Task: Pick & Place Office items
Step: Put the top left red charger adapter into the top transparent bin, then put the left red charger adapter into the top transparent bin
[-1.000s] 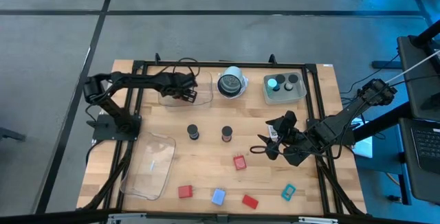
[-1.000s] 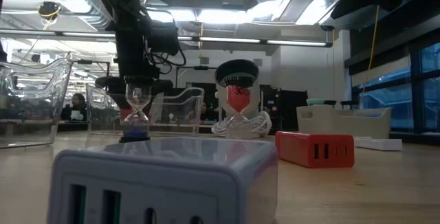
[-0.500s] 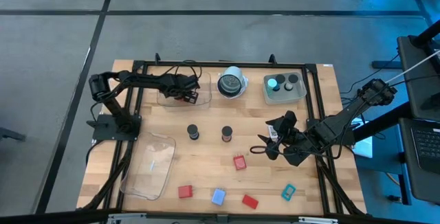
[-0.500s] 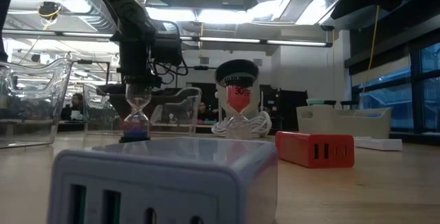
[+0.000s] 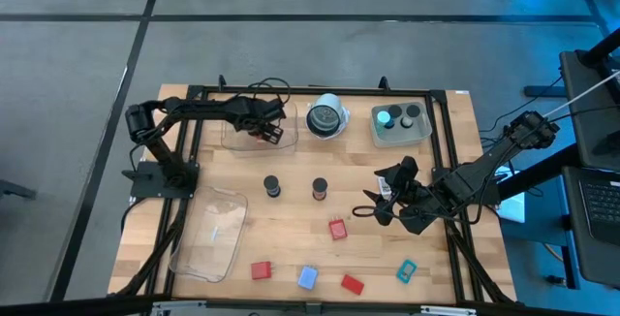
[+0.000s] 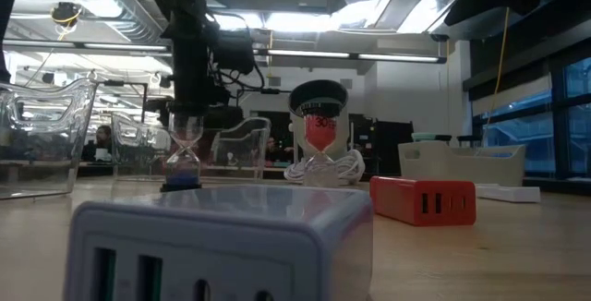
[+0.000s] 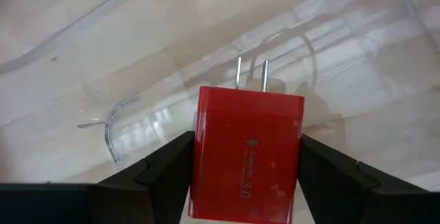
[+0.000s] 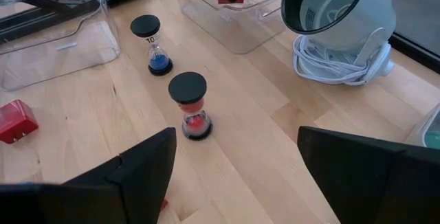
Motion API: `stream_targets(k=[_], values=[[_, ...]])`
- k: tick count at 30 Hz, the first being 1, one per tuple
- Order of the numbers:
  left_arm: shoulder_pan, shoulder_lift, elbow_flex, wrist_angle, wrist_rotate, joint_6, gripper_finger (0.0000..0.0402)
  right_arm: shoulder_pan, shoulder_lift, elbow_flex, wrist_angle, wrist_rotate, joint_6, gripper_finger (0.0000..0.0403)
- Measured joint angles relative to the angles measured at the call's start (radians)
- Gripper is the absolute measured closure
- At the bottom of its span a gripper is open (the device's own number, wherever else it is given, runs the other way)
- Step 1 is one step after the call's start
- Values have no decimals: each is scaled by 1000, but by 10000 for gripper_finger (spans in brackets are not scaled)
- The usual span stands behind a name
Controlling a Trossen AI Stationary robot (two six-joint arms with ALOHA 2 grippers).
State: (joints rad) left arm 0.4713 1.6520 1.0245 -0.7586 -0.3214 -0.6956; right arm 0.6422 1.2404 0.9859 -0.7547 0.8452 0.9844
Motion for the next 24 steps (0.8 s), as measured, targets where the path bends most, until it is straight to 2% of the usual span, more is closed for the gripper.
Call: stream_targets(k=[12, 16, 24], values=[[0, 0, 1, -9, 2, 3, 139, 0, 0, 0, 0, 0, 3, 97], [0, -5, 1, -10, 3, 54, 128, 0, 0, 0, 0, 0, 3, 97], [-13, -146, 48, -18, -19, 80, 152, 0, 0, 0, 1, -34, 3, 97]])
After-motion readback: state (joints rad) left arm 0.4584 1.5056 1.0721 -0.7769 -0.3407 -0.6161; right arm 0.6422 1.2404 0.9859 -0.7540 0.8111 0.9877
